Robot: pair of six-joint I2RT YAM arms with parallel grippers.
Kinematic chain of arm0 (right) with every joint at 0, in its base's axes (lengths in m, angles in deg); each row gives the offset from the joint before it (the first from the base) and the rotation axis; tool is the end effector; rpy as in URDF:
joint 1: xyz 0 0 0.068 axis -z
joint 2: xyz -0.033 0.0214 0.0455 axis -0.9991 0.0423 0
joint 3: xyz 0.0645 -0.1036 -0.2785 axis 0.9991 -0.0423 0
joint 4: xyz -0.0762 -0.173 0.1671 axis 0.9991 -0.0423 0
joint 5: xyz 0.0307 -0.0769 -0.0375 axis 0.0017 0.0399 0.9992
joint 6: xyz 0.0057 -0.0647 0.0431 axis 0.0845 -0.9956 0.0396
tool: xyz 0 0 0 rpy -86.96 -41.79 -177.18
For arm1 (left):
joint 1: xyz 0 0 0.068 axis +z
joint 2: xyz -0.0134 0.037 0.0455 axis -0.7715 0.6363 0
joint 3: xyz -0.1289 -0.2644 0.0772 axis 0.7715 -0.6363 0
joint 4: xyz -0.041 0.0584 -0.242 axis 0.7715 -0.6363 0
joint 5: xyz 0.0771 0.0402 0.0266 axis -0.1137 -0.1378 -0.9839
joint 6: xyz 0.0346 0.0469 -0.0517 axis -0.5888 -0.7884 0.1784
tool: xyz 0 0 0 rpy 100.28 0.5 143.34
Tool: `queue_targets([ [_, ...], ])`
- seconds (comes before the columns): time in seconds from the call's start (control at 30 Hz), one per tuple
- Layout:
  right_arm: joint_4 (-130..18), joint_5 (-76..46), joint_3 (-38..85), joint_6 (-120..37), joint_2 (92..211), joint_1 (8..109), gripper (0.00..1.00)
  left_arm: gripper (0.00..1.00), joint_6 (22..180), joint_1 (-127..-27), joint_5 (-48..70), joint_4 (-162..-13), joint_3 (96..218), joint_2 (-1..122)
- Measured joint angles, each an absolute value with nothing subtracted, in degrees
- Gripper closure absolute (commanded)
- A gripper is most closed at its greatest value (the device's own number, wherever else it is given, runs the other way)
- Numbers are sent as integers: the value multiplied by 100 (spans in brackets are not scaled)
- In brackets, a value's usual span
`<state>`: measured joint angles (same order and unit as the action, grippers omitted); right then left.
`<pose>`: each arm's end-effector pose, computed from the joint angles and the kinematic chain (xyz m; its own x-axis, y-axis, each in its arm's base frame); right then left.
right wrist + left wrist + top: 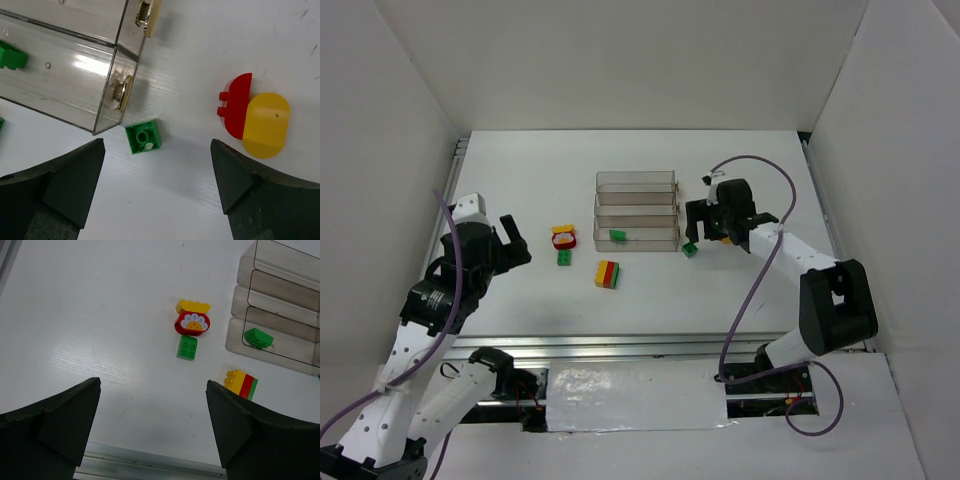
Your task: Sort the legos into containers by color
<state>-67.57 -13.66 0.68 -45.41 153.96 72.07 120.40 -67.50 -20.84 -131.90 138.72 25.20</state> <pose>0.3092 0.0934 0.2420 -0.6762 -0.1327 -0.7246 -0.3085 0.9443 0.1149 0.1292 -0.0117 0.3543 -0.3566 -0.3903 -0.8488 -0.2962 0.9089 -0.2935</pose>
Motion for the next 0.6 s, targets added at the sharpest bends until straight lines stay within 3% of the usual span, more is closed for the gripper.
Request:
queue_targets([
  [0.6,-6910,-1723,25,-4849,16104,7198,27,0,12020,-6750,-1898,-13181,13872,2450],
])
